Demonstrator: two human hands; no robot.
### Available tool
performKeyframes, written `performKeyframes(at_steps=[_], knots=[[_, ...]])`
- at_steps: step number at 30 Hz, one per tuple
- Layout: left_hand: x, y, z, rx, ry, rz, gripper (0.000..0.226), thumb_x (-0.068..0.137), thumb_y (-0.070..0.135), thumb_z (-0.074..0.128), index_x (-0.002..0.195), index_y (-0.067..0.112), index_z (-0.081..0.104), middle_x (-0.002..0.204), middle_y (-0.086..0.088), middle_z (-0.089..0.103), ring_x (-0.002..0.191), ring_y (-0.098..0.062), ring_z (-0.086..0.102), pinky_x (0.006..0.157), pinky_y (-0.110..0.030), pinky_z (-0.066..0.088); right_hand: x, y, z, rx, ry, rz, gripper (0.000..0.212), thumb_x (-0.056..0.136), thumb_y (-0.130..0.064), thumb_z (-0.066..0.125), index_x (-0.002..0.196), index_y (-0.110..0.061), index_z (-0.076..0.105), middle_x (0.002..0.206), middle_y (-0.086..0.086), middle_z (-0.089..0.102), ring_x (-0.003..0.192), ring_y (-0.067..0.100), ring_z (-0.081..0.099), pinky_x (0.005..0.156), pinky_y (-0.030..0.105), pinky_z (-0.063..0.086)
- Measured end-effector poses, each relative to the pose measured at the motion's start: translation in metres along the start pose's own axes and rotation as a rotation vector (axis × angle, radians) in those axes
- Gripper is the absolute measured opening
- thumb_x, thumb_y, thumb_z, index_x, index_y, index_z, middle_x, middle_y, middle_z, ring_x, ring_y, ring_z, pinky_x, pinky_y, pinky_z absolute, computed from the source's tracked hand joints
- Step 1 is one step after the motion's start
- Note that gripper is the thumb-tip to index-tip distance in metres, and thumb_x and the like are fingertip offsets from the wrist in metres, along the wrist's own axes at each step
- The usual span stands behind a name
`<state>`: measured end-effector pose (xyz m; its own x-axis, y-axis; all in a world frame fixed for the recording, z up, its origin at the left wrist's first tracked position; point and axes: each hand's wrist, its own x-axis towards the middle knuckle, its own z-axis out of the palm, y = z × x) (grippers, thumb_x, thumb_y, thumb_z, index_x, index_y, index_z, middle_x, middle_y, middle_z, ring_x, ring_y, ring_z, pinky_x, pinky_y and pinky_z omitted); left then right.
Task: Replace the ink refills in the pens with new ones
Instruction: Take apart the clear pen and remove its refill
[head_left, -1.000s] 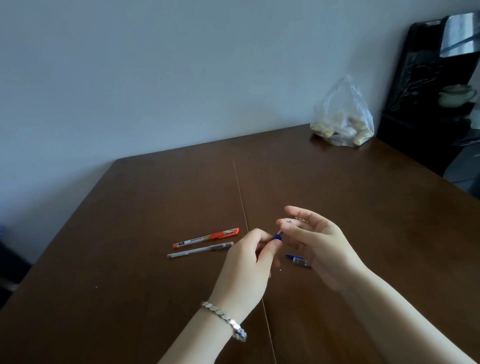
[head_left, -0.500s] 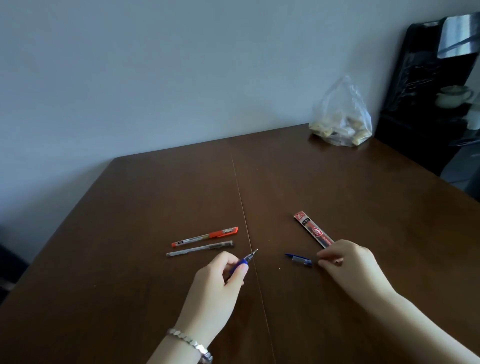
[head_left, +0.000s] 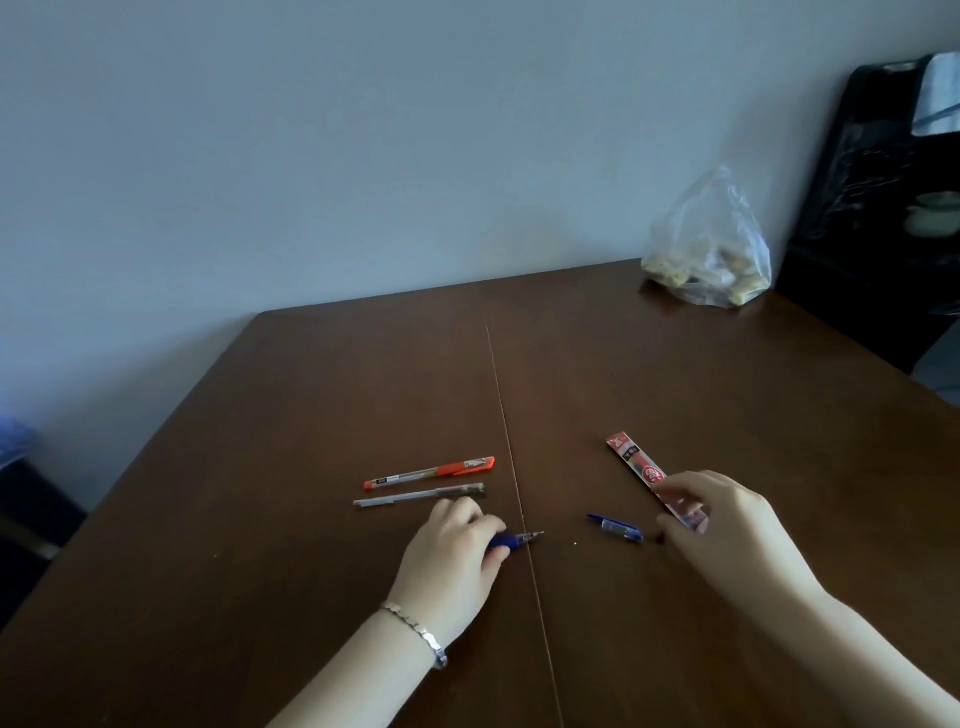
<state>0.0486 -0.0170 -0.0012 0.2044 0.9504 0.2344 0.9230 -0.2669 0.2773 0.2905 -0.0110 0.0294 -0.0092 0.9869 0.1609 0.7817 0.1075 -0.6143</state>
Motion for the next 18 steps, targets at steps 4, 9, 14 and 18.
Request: performKeyframes(at_steps=[4,9,14,18], knots=[[0.02,-0.023,-0.016,0.139,0.173,0.007,0.022,0.089,0.023,0.049,0.105,0.016,0.062,0.1,-0.001,0.063,0.097,-0.022,0.054,0.08,-0.034,0.048,0.002,-0.008,0.004,0.043,-0.026,-0.007,0.027,0.076,-0.007,0.065,0.098,-0.023,0.066,0.088,-0.007,0.059,0.083,0.011,0.055,0.07,0.022,0.04],[0.031,-0.052,-0.014,0.301,0.001,-0.097,0.02,0.091,0.023,0.045,0.106,0.017,0.057,0.108,0.0,0.057,0.099,-0.022,0.045,0.079,-0.03,0.04,0.0,-0.017,0.007,0.118,-0.022,-0.027,0.024,0.077,-0.008,0.064,0.093,-0.027,0.066,0.083,-0.016,0.057,0.082,0.007,0.056,0.065,0.015,0.039],[0.027,-0.045,-0.014,0.362,0.025,-0.113,0.02,0.094,0.028,0.038,0.106,0.018,0.051,0.109,0.0,0.055,0.102,-0.021,0.046,0.084,-0.03,0.039,-0.003,-0.026,0.01,0.169,-0.029,-0.059,0.021,0.077,-0.009,0.065,0.092,-0.023,0.068,0.075,-0.018,0.059,0.076,0.0,0.057,0.065,0.0,0.038],[0.013,-0.002,-0.038,0.021,0.219,0.022,0.016,0.092,0.022,0.043,0.101,0.013,0.052,0.085,-0.001,0.058,0.066,-0.014,0.052,0.054,-0.021,0.043,0.0,-0.054,0.013,0.48,-0.063,-0.005,0.017,0.081,-0.021,0.065,0.096,-0.028,0.062,0.067,-0.011,0.066,0.06,0.0,0.061,0.055,0.005,0.042]])
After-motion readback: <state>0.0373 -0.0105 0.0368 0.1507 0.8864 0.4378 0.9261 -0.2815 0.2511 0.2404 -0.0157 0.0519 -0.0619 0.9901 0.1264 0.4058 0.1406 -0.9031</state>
